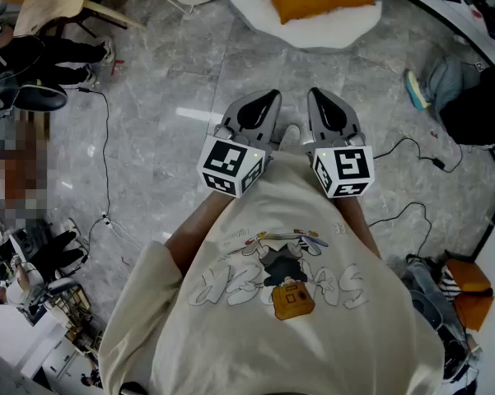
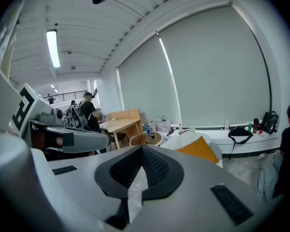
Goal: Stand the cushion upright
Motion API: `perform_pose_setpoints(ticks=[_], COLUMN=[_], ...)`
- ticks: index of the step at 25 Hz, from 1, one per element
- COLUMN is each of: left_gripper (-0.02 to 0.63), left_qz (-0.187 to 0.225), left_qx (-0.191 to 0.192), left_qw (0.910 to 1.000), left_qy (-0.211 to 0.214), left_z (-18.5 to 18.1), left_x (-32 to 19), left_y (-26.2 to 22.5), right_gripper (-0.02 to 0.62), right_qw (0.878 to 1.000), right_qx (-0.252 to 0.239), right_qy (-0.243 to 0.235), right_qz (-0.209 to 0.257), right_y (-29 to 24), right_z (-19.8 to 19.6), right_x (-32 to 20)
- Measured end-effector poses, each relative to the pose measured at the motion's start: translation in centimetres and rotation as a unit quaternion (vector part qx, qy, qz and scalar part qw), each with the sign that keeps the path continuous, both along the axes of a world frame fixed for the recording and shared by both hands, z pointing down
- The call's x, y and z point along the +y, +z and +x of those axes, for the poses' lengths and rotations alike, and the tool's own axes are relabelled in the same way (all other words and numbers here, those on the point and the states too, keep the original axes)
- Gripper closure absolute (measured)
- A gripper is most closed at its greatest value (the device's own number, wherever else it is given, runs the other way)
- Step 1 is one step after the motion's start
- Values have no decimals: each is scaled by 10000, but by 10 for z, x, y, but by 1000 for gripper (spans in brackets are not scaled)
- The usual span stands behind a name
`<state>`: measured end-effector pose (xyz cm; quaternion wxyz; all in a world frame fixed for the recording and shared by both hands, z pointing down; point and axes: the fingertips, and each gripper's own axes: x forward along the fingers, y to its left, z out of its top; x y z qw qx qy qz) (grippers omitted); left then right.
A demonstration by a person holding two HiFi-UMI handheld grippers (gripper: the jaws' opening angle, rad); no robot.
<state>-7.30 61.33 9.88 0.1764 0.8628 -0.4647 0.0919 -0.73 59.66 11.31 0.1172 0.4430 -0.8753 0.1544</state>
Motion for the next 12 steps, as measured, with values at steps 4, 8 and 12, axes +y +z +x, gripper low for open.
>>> perform_pose_setpoints(ticks=[4,8,12], left_gripper=[601,600,601], left_qz=[24,8,-6], left_qx=[-13,-73,-196], left_qw=[10000,9999,9998], left_qy=[55,97,91], left_z=[2,2,-2], left_x=[-5,-5,-11], left_y=[-2,-2,-3], right_gripper=[574,574,572], right_qw=[10000,9999,9998], right_qx=[-16,-82,-163], right_qy=[17,-81,-85], right_qz=[44,45,77], right_y=[-2,-2,-3], right_z=[0,-2,-3], right_x=[-6,-4,-4])
